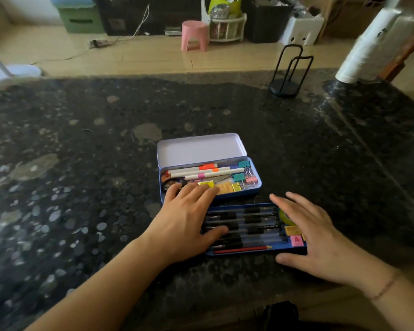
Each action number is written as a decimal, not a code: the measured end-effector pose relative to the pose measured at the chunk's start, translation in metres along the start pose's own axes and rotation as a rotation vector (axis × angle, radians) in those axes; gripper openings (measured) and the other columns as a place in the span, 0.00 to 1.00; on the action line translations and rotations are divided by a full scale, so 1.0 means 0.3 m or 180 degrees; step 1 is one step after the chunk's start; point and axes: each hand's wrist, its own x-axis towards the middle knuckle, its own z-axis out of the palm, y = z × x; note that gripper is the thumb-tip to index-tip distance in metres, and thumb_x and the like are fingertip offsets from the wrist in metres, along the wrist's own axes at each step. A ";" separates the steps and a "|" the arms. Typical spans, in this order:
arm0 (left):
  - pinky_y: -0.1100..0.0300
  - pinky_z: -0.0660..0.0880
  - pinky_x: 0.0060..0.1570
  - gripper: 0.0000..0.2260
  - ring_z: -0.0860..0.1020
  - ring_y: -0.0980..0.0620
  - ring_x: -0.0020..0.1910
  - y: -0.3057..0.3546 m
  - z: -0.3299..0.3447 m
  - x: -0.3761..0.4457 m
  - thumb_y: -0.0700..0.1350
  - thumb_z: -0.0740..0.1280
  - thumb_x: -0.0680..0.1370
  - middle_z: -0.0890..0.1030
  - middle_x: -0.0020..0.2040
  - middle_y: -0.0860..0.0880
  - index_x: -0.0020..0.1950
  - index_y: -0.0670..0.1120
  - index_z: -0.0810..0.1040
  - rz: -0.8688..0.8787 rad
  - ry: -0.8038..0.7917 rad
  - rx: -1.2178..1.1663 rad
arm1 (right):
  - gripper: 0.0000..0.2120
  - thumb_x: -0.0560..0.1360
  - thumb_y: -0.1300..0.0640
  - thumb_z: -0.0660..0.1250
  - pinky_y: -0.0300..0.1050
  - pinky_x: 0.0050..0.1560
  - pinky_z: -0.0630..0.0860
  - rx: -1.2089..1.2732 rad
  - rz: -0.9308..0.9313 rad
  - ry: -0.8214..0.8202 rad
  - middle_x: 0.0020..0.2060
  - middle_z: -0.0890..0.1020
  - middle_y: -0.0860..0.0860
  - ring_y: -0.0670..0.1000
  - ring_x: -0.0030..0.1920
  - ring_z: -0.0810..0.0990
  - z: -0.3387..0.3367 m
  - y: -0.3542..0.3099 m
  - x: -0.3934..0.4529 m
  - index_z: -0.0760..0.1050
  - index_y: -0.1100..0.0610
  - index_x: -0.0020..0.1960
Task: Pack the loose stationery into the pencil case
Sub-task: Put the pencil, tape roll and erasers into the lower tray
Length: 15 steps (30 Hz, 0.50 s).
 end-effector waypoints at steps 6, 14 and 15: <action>0.52 0.53 0.70 0.30 0.64 0.55 0.69 -0.019 0.005 -0.008 0.68 0.57 0.73 0.69 0.69 0.56 0.71 0.55 0.64 0.0016 0.0168 -0.0053 | 0.51 0.65 0.38 0.74 0.45 0.73 0.52 0.0137 -0.0117 0.0042 0.64 0.45 0.24 0.39 0.72 0.45 0.002 0.018 0.023 0.34 0.22 0.65; 0.47 0.60 0.70 0.27 0.65 0.57 0.69 -0.049 -0.025 0.009 0.68 0.55 0.75 0.71 0.68 0.58 0.70 0.56 0.66 0.0282 0.0182 -0.0091 | 0.51 0.61 0.38 0.77 0.41 0.70 0.62 0.0282 -0.0252 -0.0050 0.63 0.46 0.25 0.35 0.67 0.56 -0.041 0.060 0.038 0.42 0.22 0.66; 0.48 0.58 0.71 0.27 0.64 0.57 0.70 -0.049 -0.028 0.015 0.68 0.54 0.76 0.70 0.69 0.58 0.71 0.56 0.66 0.0359 0.0118 -0.0060 | 0.51 0.61 0.39 0.77 0.42 0.70 0.62 0.0266 -0.0231 -0.0042 0.64 0.46 0.25 0.35 0.67 0.56 -0.050 0.070 0.038 0.41 0.22 0.66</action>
